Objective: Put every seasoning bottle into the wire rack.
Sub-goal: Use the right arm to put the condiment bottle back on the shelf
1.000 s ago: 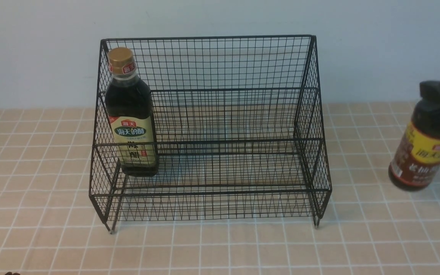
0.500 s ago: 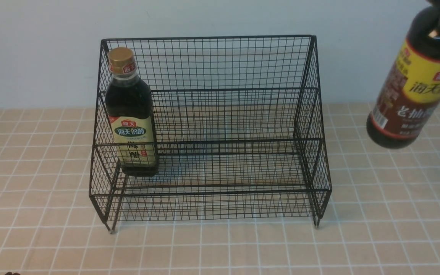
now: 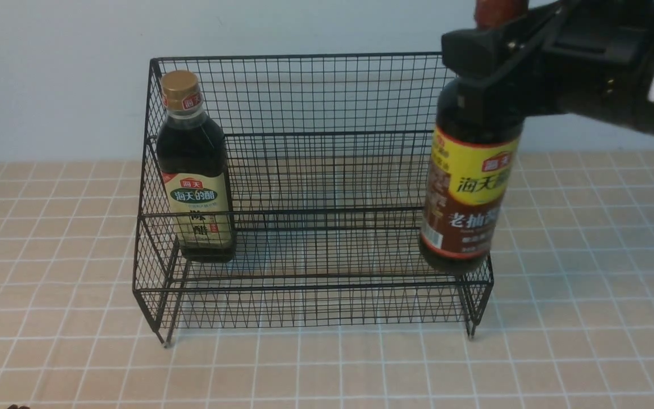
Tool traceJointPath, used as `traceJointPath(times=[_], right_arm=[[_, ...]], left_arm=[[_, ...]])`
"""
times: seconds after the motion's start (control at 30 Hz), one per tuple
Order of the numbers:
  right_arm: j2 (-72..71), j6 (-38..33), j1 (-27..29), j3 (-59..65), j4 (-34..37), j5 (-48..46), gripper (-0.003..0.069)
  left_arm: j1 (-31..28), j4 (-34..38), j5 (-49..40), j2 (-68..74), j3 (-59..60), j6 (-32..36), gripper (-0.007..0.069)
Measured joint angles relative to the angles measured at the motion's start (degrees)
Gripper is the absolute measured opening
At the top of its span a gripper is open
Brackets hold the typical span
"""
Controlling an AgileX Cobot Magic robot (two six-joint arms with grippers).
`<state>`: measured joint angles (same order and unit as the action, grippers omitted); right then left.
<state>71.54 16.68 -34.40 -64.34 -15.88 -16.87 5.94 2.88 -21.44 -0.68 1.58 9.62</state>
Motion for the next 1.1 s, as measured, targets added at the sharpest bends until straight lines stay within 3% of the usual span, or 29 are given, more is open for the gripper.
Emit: traceJointPath(times=[0.33,0.67,1.1], right_arm=[[8.4,0.9,0.0,0.0,-0.6,1.2,0.0271],[13.6,1.3,-0.3,-0.6,-0.1,-5.1,0.0271],[14.0,3.1,-0.4,-1.3,-0.8,-6.9,0.0299]], left_arm=[[0.0,0.0,0.0,0.0,0.0,0.0,-0.0007],[0.0,0.0,-0.1,0.0,0.0,0.0,-0.0007],[0.0,0.0,-0.1,0.0,0.0,0.0,-0.0007]])
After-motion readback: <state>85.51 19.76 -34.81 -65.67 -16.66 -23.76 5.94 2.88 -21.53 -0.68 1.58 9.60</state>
